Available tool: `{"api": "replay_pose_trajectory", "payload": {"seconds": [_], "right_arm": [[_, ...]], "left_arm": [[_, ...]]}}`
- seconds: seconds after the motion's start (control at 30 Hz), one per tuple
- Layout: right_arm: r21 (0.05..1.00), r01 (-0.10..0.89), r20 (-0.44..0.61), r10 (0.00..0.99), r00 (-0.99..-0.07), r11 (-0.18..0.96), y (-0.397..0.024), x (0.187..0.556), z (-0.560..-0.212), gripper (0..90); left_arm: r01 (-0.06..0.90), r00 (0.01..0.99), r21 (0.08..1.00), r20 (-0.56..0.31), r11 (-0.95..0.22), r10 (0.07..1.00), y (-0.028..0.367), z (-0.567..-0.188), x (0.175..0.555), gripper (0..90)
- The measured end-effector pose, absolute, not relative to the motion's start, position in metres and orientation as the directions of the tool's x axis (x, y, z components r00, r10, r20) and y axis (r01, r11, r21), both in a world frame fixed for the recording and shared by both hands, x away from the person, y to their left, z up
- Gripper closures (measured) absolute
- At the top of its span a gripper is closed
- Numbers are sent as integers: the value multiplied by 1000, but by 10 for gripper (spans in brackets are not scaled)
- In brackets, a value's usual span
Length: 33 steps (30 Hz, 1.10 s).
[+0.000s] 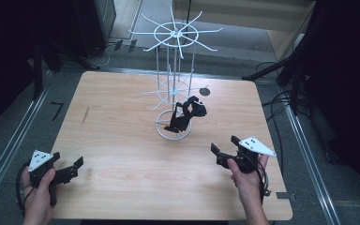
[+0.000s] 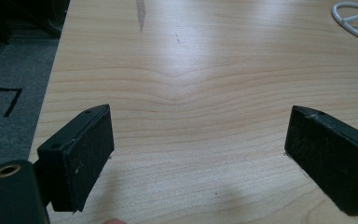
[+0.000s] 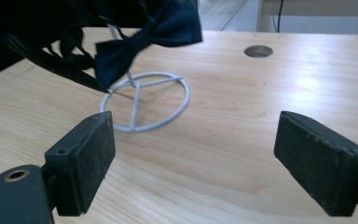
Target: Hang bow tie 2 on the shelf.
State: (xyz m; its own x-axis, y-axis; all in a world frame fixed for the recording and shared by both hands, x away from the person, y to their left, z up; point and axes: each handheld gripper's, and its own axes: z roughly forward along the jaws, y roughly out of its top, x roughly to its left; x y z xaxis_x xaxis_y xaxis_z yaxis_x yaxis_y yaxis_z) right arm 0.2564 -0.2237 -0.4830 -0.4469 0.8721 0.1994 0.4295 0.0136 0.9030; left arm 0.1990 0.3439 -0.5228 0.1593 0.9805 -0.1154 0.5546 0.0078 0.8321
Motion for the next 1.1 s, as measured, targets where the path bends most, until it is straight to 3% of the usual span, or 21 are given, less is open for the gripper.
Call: {"api": "replay_pose_trajectory", "payload": {"seconds": [1.1], "right_arm": [[853,523,182,933,-310,7,-310,223,-528,131]], "left_arm": [[557,158,831,-106,0,982,343,-523,199,84]]}}
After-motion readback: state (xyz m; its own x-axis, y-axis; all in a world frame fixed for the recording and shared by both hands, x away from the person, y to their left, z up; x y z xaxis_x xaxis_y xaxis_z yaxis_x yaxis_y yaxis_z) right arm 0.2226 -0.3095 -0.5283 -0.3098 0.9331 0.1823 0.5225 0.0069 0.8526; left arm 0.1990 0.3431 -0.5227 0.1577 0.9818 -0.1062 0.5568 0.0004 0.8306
